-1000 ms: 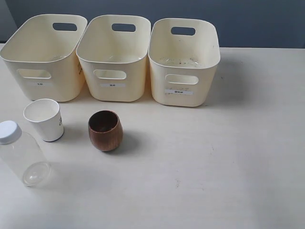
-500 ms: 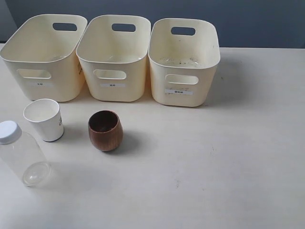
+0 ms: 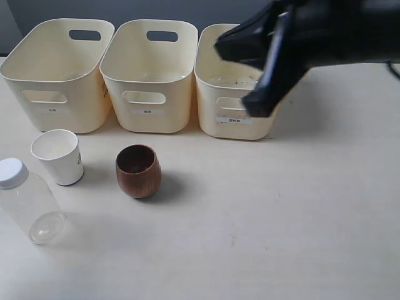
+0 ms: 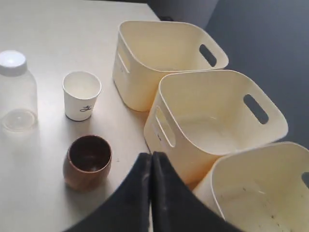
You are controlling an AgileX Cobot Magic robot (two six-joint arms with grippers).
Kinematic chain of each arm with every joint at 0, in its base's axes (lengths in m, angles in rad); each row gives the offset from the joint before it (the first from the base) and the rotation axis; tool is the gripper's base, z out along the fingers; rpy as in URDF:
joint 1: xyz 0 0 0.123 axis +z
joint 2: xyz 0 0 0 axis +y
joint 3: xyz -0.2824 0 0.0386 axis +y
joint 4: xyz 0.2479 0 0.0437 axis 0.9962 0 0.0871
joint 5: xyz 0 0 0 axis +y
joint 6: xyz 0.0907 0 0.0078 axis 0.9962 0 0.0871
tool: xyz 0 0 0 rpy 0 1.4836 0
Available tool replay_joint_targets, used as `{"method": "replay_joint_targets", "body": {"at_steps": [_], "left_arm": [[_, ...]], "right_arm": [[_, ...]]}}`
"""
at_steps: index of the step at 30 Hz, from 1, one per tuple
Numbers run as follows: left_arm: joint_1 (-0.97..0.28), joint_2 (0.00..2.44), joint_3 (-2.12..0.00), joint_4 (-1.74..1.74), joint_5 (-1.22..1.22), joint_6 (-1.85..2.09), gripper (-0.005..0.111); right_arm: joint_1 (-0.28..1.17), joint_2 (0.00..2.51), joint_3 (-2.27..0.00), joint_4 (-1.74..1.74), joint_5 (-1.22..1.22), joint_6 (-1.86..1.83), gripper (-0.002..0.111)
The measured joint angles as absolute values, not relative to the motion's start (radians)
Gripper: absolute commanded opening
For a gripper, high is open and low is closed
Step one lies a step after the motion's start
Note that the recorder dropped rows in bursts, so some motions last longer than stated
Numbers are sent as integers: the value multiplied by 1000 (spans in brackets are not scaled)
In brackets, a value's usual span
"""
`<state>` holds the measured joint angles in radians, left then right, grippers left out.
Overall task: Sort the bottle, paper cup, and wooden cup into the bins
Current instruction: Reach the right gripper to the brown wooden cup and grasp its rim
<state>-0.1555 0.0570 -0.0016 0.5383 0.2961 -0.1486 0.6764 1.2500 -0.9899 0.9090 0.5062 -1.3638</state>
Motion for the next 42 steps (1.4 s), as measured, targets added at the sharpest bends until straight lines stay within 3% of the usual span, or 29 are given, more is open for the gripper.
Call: {"method": "replay_joint_targets", "body": {"at_steps": [4, 6, 7, 8, 9, 15, 32, 35, 41, 42], "left_arm": [[-156, 57, -2, 538, 296, -149, 0], [-156, 57, -2, 538, 296, -149, 0], [-156, 57, -2, 538, 296, -149, 0], [-156, 57, -2, 538, 296, -149, 0], [-156, 57, -2, 538, 296, -149, 0], [-156, 57, -2, 538, 296, -149, 0], [-156, 57, -2, 538, 296, -149, 0], [-156, 57, -2, 538, 296, -149, 0], [-156, 57, -2, 538, 296, -149, 0], [-156, 57, -2, 538, 296, -149, 0]], "right_arm": [[849, 1496, -1090, 874, 393, -1368, 4], [862, 1617, -1158, 874, 401, -1368, 24], [864, 1650, -1182, 874, 404, -1368, 44], [864, 1733, -1224, 874, 420, -1363, 57], [864, 1777, -1249, 874, 425, -1356, 61], [911, 1922, -1275, 864, 456, -1378, 61], [951, 1996, -1278, 863, 436, -1391, 59], [951, 2013, -1278, 863, 425, -1389, 44], [951, 2033, -1278, 860, 419, -1385, -1], [951, 2033, -1278, 857, 423, -1381, 0]]}}
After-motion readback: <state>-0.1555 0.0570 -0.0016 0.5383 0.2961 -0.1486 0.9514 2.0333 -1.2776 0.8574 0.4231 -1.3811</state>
